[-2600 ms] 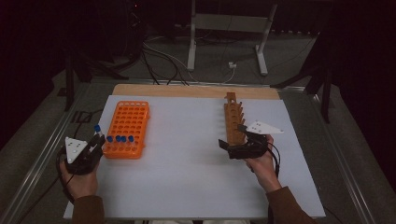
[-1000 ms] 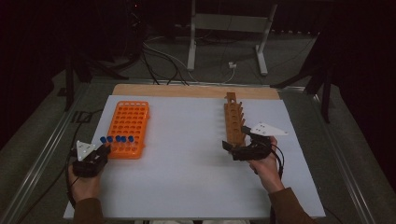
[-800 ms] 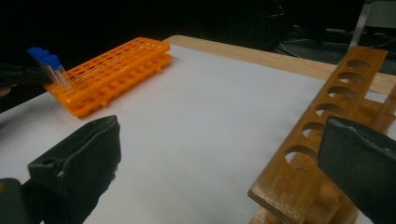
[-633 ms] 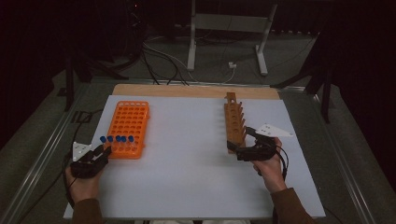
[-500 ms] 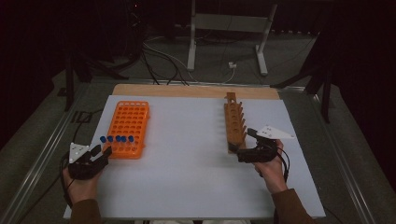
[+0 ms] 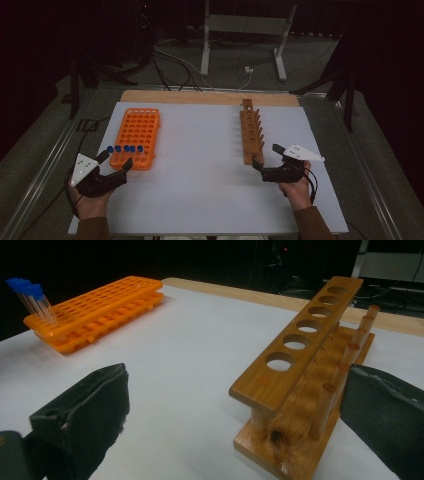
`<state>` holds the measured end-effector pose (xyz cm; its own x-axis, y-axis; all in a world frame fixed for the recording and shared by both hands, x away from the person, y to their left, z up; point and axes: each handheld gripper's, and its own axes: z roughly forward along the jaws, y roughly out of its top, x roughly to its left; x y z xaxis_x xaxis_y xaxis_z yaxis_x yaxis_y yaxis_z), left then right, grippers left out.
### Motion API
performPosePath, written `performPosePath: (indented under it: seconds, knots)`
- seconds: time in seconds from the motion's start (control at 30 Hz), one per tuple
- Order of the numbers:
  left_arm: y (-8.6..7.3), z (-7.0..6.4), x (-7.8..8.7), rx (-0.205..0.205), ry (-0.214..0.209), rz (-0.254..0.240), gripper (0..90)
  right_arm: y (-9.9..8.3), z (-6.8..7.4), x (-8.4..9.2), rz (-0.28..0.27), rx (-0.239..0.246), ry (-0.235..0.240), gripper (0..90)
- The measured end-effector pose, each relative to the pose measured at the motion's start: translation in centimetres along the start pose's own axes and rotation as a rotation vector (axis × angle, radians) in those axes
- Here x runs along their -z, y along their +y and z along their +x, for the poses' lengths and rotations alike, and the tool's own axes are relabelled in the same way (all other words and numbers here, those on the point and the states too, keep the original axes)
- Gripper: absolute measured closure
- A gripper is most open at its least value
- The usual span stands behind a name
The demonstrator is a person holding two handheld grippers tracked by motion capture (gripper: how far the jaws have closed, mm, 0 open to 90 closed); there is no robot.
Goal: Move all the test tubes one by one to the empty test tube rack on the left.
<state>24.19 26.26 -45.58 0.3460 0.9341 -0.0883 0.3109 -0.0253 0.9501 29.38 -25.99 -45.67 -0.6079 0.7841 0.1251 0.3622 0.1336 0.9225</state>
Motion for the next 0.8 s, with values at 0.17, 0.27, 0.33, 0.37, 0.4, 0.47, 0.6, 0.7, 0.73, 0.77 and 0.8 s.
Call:
performPosePath:
  seconds: [0.17, 0.27, 0.33, 0.37, 0.4, 0.47, 0.6, 0.7, 0.73, 0.77, 0.8]
  knots:
    - [-0.1, -0.6, -0.2, -0.002, -0.012, -0.003, 1.3, -0.6, 0.3, 0.4, -0.012, 0.008, 0.000, 0.0]
    - [-0.1, -0.9, -0.3, -0.006, -0.026, -0.016, 0.8, -1.1, 0.3, 0.6, -0.009, 0.013, -0.002, 0.0]
    - [-0.2, -1.1, -0.3, -0.008, -0.035, -0.025, 0.8, -1.4, 0.4, 0.7, -0.017, 0.007, -0.009, 0.0]
    - [-0.2, -1.3, -0.4, -0.009, -0.035, -0.027, 0.8, -1.5, 0.4, 0.8, -0.028, 0.005, -0.011, 0.0]
    - [-0.3, -1.4, -0.4, -0.011, -0.039, -0.031, 0.8, -1.6, 0.5, 0.8, -0.035, 0.005, -0.015, 0.0]
    - [-0.3, -1.7, -0.7, -0.021, -0.042, -0.028, 0.8, -1.7, 0.6, 1.1, -0.051, 0.011, -0.016, 0.0]
    - [-0.4, -2.2, -1.0, -0.050, -0.034, -0.016, 0.7, -1.8, 0.5, 1.5, -0.074, 0.022, -0.031, 0.0]
    - [-0.5, -2.2, -1.0, -0.057, -0.029, -0.013, 0.7, -2.0, 0.2, 1.6, -0.084, 0.016, -0.040, 0.0]
    - [-0.5, -2.2, -1.0, -0.059, -0.023, -0.013, 0.8, -2.1, 0.1, 1.6, -0.081, 0.013, -0.040, 0.0]
    - [-0.5, -2.2, -0.9, -0.056, -0.022, -0.016, 0.7, -2.2, 0.0, 1.6, -0.079, 0.016, -0.043, 0.0]
    - [-0.5, -2.1, -0.9, -0.050, -0.022, -0.018, 0.8, -2.2, 0.0, 1.6, -0.078, 0.012, -0.045, 0.0]
